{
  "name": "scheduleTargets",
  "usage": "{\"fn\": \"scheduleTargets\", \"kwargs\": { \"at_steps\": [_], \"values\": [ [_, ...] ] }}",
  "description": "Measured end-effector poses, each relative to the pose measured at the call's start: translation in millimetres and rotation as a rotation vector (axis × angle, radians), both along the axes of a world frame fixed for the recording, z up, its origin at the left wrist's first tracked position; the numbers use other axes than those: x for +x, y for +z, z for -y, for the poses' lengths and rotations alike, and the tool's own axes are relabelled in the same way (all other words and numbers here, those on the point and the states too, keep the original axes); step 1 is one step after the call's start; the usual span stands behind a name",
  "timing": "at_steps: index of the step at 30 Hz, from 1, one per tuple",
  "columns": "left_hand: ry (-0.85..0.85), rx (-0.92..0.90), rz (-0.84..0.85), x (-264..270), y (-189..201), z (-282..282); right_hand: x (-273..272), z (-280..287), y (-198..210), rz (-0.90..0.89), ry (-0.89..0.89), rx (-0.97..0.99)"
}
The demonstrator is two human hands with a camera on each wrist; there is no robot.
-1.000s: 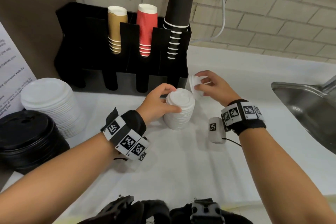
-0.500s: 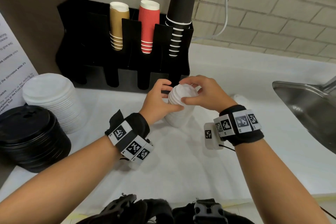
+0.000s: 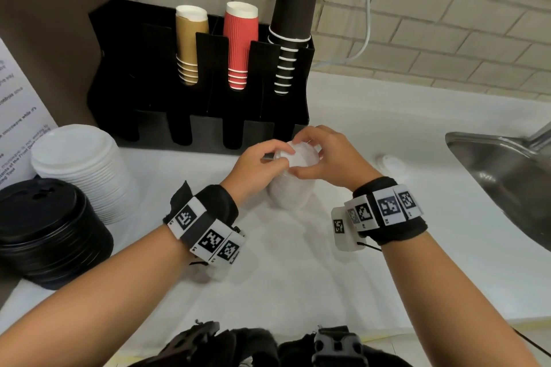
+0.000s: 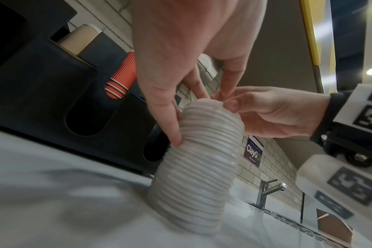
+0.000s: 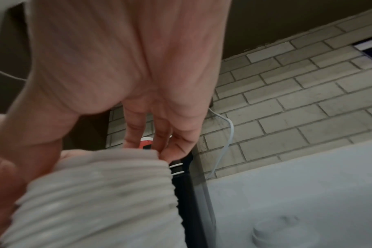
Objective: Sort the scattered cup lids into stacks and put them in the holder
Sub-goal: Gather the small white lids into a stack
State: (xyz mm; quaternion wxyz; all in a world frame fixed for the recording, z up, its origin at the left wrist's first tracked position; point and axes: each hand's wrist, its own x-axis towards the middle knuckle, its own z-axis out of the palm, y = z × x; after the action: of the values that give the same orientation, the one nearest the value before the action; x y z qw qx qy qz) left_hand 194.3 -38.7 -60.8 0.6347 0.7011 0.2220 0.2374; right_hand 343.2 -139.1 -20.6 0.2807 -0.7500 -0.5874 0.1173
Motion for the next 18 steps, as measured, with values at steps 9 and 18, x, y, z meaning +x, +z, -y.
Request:
{"fn": "scheduleTargets", "kwargs": {
  "at_steps": [9, 18],
  "values": [
    [-0.006, 0.007, -0.071, 6, 6, -7, 114, 26, -29, 0.006, -0.756, -0.471],
    [-0.041, 0.027, -0.146, 2, 11, -11, 185, 37, -70, 0.043, -0.861, -0.632]
  ]
}}
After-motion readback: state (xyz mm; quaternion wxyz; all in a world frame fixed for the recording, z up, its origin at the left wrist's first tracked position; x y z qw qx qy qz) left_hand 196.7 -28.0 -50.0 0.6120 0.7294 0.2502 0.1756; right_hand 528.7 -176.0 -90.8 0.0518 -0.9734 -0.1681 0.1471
